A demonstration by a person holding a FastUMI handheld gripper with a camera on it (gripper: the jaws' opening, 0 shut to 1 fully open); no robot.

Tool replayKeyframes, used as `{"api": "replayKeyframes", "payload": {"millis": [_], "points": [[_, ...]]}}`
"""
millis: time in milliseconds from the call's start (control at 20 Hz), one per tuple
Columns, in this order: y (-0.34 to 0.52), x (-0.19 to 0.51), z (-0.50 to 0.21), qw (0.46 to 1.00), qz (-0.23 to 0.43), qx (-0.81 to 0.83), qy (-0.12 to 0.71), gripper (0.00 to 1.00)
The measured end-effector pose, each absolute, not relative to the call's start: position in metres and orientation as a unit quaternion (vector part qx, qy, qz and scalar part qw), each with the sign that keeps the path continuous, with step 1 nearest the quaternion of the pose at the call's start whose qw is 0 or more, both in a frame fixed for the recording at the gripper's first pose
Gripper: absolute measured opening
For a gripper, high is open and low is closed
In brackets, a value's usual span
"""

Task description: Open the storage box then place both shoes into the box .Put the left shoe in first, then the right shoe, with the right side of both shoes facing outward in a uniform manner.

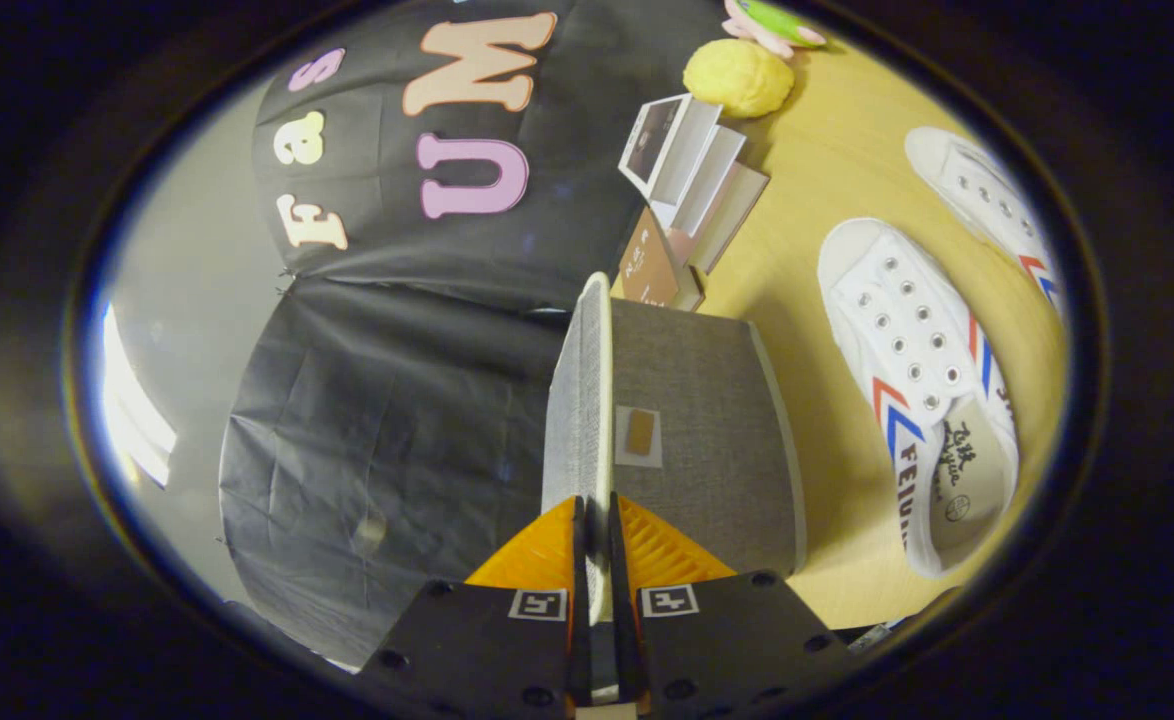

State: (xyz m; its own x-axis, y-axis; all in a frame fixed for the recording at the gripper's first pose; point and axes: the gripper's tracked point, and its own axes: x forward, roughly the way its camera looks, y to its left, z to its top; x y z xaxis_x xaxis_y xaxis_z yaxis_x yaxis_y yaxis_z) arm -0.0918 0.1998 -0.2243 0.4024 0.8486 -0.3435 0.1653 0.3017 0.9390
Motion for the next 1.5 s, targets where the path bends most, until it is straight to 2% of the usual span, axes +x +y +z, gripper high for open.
{"api": "replayKeyframes", "payload": {"millis": [600,1050,1500], "points": [[0.245,-0.079,-0.120,0.650,0.353,0.515,0.434,0.13],[0.323,-0.079,-0.077,0.653,0.409,0.479,0.420,0.13],[0.403,-0.078,-0.069,0.677,0.436,0.431,0.407,0.18]]}}
